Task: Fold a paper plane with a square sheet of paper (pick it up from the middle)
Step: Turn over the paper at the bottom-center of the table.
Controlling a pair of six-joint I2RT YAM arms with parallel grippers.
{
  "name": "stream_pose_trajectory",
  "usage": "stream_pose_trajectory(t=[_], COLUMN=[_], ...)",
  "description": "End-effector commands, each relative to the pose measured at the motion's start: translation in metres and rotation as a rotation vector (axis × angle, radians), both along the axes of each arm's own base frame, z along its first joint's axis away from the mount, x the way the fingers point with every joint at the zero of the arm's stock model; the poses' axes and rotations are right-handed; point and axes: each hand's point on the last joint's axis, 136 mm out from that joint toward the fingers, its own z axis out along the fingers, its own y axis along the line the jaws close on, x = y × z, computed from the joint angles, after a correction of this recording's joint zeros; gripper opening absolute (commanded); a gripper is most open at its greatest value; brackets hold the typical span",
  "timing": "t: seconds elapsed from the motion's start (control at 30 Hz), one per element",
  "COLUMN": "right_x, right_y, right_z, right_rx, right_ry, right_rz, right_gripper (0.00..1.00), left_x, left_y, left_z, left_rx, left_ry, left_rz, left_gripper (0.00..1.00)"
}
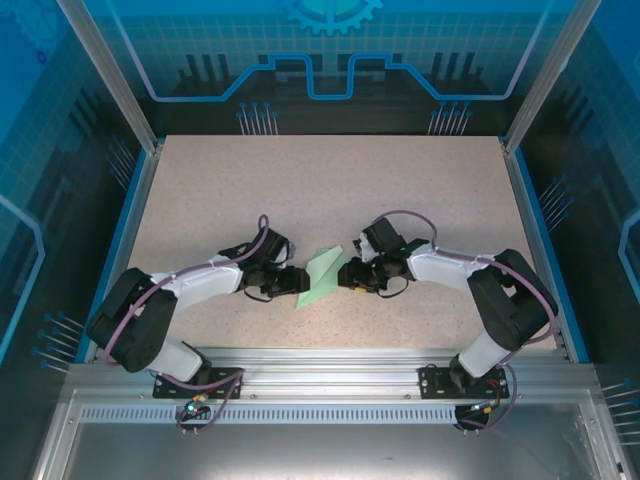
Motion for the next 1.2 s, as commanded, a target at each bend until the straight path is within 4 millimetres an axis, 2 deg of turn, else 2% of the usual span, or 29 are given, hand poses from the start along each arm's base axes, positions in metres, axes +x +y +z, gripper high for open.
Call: stream_pose_trajectory(t=[0.0,0.17,0.43,0.6,0.77,0.93,1.0,1.17], right_x=[0.001,0.001,0.0,-0.003,-0.008,-0.011,-0.01,-0.007], right_y=[0.015,0.02,0.027,0.022,0.012,0.018,0.021,0.028], right_z=[-0.002,-0.011,-0.011,-0.017,-0.022,-0.018,-0.016,-0.008], right_rx=[0.041,0.069,0.118,0.113,0.094,0.157,0.174,0.21], right_ry=[0.021,0.055,0.063,0.079,0.081,0.081,0.079,0.053], right_rz=[-0.01,-0.035,-0.033,-0.053,-0.08,-0.072,-0.075,-0.056], right_gripper=[0.43,0.44,0.44,0.48,0.5,0.5,0.5,0.49], left_x=[0.004,-0.005,-0.023,-0.03,-0.034,-0.034,-0.033,-0.03], left_y=[-0.007,-0.014,-0.027,-0.036,-0.043,-0.052,-0.049,-0.02], left_z=[0.001,-0.009,-0.015,-0.02,-0.019,-0.014,-0.011,-0.004], left_rx=[-0.02,-0.058,-0.121,-0.148,-0.159,-0.194,-0.181,-0.053], left_ry=[0.014,0.069,0.126,0.147,0.141,0.132,0.112,0.038], left_rz=[-0.03,-0.049,-0.062,-0.045,-0.034,-0.007,0.011,0.072], left_gripper=[0.53,0.53,0.49,0.46,0.45,0.44,0.44,0.48])
